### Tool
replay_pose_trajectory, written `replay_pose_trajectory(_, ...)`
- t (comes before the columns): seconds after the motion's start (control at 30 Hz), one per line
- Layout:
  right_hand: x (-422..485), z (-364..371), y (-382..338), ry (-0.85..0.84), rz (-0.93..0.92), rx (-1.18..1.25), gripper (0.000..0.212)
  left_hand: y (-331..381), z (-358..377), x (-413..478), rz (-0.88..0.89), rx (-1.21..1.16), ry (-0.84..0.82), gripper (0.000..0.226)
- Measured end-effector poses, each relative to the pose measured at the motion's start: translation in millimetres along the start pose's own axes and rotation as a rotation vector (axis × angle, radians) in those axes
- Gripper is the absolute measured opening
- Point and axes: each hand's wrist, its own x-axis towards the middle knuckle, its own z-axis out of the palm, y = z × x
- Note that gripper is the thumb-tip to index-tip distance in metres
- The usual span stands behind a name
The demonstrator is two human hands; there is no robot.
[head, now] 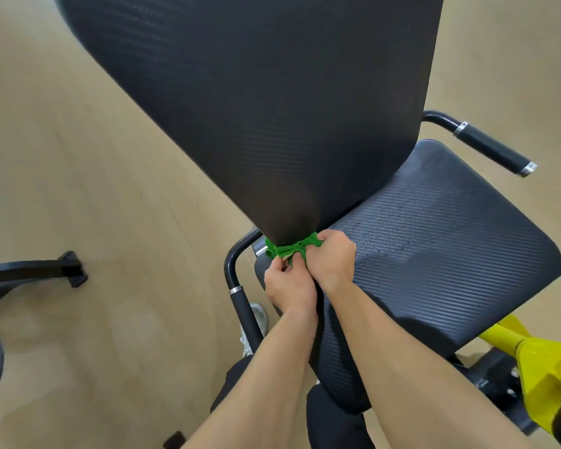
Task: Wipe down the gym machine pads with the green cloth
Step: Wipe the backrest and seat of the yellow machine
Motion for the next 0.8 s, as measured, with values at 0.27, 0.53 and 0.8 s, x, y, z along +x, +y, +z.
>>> replay_pose_trajectory(0.27, 11.1, -10.9, -4.2, 0.013, 0.005, -0.004, 0.019, 11.2, 21.3, -3.7, -0.229, -0.238, 0.067, 0.04)
replay_pose_trajectory(0.53, 15.8, -13.0, 0.5, 0.083, 0.08, 0.164, 0.026, 31.9, 30.1, -17.4, -0.432, -0.512, 0.017, 0.022)
replay_pose_trajectory(0.8, 23.0, -16.7, -0.6, 0.169, 0.184, 0.278, 0.027, 40.9, 35.1, -18.8, -0.546, -0.585, -0.056, 0.016)
